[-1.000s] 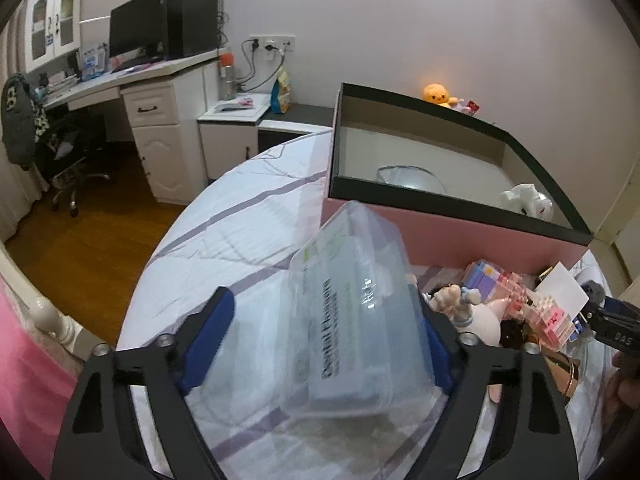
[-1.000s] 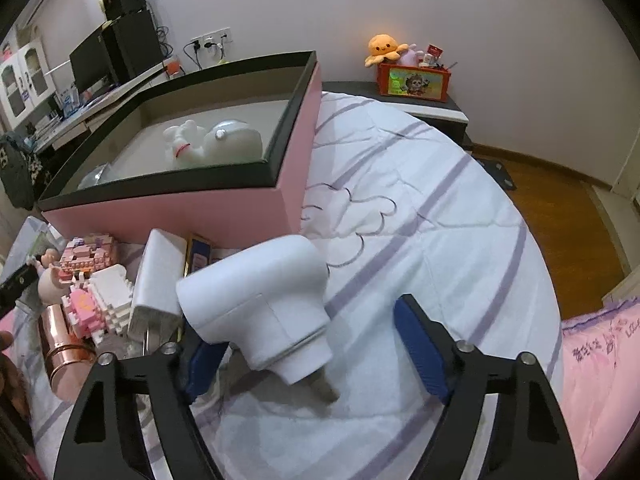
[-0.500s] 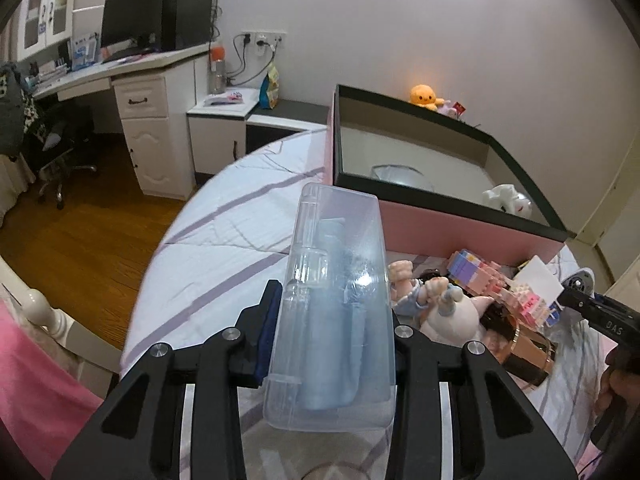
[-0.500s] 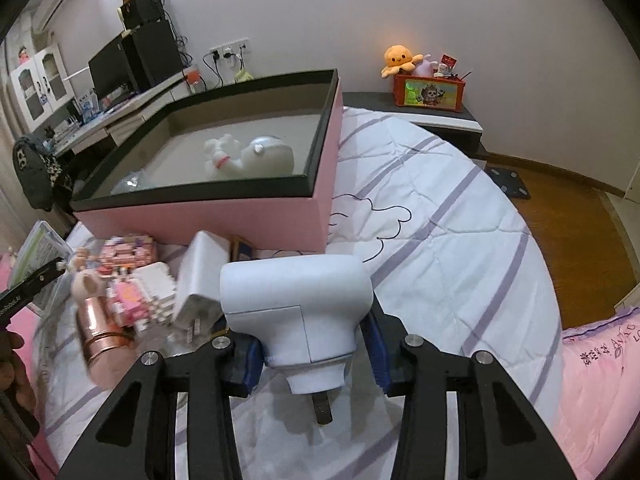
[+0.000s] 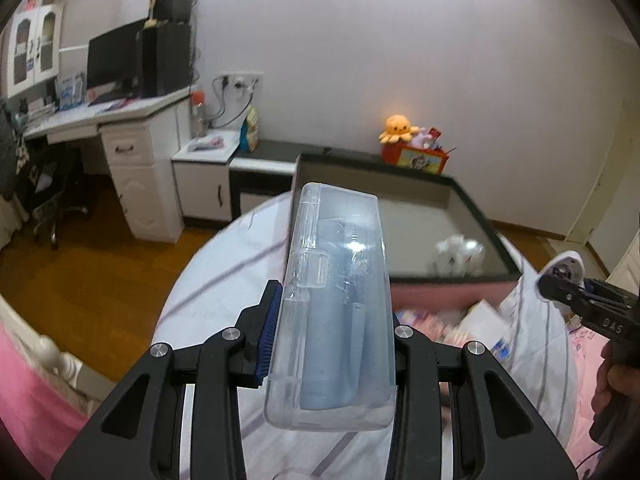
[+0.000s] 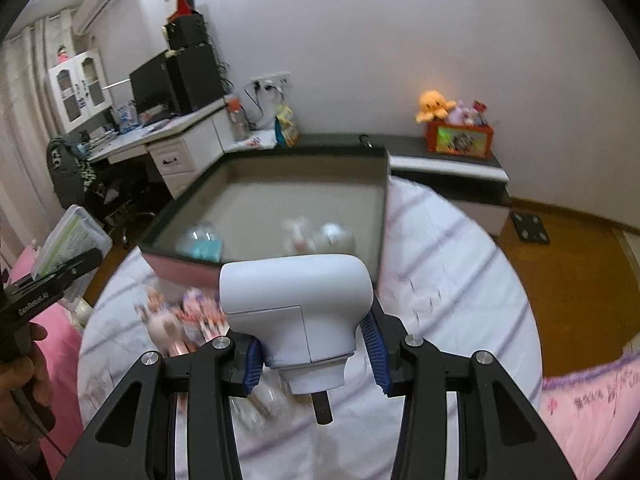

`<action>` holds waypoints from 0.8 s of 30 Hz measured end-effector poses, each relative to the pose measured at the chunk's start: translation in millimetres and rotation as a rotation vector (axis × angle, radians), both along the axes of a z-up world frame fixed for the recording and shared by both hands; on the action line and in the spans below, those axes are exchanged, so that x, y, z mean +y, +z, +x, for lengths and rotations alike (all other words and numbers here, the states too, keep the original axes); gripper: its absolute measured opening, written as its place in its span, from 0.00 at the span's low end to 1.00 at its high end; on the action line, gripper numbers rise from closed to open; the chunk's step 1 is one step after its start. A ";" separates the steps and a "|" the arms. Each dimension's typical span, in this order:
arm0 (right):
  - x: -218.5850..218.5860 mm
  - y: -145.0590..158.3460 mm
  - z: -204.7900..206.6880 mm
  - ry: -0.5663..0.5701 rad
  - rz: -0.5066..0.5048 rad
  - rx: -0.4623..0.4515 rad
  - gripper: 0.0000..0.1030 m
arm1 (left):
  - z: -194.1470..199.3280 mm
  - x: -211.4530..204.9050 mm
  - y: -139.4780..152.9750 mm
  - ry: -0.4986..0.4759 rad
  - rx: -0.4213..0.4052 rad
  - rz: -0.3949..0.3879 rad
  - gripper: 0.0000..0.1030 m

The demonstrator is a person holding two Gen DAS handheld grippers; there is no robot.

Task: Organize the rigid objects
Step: 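Place both held items into the pink box and open both tools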

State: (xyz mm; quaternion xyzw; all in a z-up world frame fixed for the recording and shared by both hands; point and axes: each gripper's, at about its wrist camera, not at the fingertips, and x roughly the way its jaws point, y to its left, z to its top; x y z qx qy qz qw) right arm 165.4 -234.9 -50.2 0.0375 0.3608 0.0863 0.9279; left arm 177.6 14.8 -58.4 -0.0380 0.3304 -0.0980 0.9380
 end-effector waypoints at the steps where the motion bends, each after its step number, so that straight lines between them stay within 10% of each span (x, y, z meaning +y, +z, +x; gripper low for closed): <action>1: 2.2 3.5 6.4 0.008 -0.004 -0.008 0.42 | 7.9 -6.0 6.0 -0.013 -0.013 0.007 0.35; 18: 16.4 -25.9 156.9 0.031 -0.017 0.101 0.43 | 159.9 -78.7 -13.5 -0.080 0.081 0.087 0.36; 24: 9.8 -26.4 158.0 -0.003 0.012 0.088 0.82 | 161.2 -72.8 -15.3 -0.028 0.079 0.094 0.91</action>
